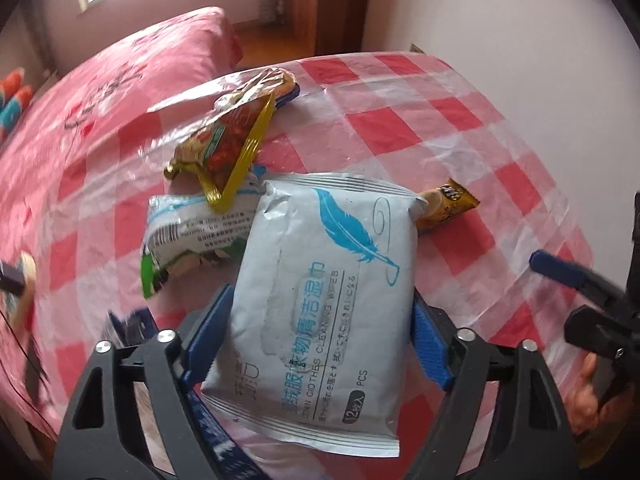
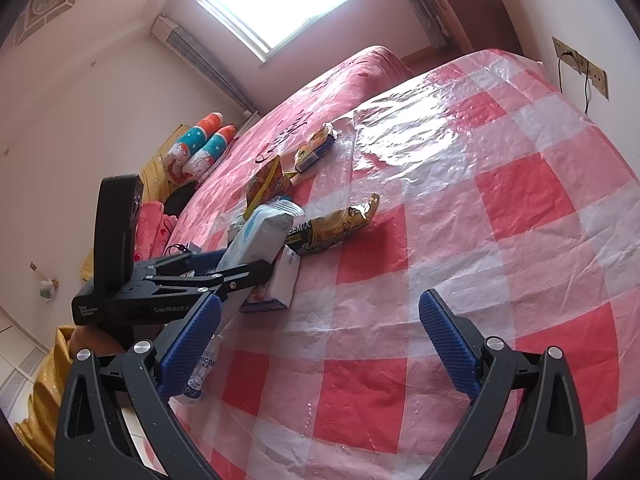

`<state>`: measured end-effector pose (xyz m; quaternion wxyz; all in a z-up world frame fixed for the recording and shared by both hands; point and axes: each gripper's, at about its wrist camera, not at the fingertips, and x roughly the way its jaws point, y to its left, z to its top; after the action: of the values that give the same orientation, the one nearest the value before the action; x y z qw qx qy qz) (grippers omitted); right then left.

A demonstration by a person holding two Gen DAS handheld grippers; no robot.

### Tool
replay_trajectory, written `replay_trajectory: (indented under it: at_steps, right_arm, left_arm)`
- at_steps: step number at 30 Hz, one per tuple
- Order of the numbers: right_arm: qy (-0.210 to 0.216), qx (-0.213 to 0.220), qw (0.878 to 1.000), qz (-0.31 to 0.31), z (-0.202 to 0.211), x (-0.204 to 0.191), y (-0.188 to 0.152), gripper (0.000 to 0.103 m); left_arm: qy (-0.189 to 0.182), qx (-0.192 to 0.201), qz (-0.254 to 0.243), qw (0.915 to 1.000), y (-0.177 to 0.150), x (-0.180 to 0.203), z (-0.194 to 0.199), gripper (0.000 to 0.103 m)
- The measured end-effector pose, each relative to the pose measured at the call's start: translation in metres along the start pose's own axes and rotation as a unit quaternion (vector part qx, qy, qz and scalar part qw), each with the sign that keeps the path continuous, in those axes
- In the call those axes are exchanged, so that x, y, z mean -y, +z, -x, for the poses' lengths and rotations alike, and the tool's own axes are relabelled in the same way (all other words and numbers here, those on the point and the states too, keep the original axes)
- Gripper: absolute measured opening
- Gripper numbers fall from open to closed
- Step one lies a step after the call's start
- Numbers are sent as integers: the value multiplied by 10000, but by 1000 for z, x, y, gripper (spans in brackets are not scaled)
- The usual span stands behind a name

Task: Collect trash
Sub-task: 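Grasp the grey feather-print wipes packet with the left tool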

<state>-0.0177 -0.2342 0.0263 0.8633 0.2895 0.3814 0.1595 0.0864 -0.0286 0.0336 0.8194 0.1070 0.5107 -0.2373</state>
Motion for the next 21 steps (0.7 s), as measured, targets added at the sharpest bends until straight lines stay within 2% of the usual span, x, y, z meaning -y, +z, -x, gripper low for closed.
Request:
replay_trajectory:
  at_steps: [3, 10, 14, 21]
  right_arm:
    - [-12, 28, 10000, -29, 2, 2, 1, 98]
    - [-74, 56, 9999, -88, 7, 8, 1, 98]
    - [-107, 49, 9999, -100, 8, 10, 1, 98]
    - [-105, -240, 9993, 277, -6, -8, -4, 98]
  left_arm:
    - [-96, 35, 180, 9998, -8, 7, 3, 79]
    - [-320, 157, 196, 9992, -32, 43, 17, 77]
    - [-431, 320, 665, 9963, -47, 40, 30, 77]
    - [-394, 800, 1517, 9844, -75, 10, 64, 77]
